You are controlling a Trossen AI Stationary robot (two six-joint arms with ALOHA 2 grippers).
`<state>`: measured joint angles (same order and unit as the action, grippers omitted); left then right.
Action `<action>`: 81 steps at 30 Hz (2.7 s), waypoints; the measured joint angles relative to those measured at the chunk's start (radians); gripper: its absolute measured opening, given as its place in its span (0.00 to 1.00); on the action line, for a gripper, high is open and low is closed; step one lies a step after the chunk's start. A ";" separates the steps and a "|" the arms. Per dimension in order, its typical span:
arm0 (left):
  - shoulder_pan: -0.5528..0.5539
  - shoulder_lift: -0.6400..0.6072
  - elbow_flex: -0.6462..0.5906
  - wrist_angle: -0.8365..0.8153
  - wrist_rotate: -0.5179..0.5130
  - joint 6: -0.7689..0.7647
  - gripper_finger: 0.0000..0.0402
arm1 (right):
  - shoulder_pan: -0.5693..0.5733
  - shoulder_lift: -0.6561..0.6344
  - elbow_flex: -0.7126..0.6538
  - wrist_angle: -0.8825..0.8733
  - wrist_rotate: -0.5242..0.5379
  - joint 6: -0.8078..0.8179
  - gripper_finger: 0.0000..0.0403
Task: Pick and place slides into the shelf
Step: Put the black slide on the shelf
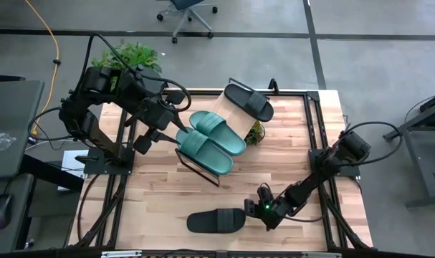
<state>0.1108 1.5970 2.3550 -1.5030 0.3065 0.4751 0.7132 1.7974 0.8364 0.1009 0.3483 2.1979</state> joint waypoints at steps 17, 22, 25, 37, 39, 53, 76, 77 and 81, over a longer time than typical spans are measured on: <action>0.000 0.000 0.000 -0.019 -0.001 0.017 0.40 | -0.018 0.075 0.000 0.161 0.006 -0.026 0.33; 0.000 0.000 0.000 -0.019 -0.001 0.018 0.40 | -0.026 0.075 0.000 0.166 0.005 -0.052 0.25; 0.000 0.000 0.000 -0.019 -0.002 0.018 0.40 | -0.026 0.075 0.000 0.169 0.006 -0.059 0.17; 0.000 0.000 0.000 -0.019 -0.002 0.018 0.40 | -0.020 0.071 0.000 0.219 0.043 -0.102 0.02; 0.000 0.000 0.000 -0.019 -0.002 0.018 0.40 | -0.014 0.054 0.000 0.219 0.057 -0.111 0.01; 0.000 0.000 0.000 -0.019 -0.003 0.018 0.40 | 0.106 -0.149 0.000 0.214 0.292 -0.177 0.00; 0.000 0.000 0.000 -0.019 -0.075 0.032 0.40 | -0.053 -0.526 0.000 -0.200 0.689 -0.249 0.00; 0.000 0.000 0.000 -0.019 -0.079 0.039 0.40 | -0.073 -0.546 0.000 -0.228 0.683 -0.257 0.00; 0.000 0.000 0.000 -0.019 -0.112 0.044 0.40 | -0.157 -0.628 0.000 -0.309 0.628 -0.311 0.00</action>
<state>0.1110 1.5974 2.3550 -1.5223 0.1943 0.5196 0.5566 1.1690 0.8364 -0.2085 0.9762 1.8865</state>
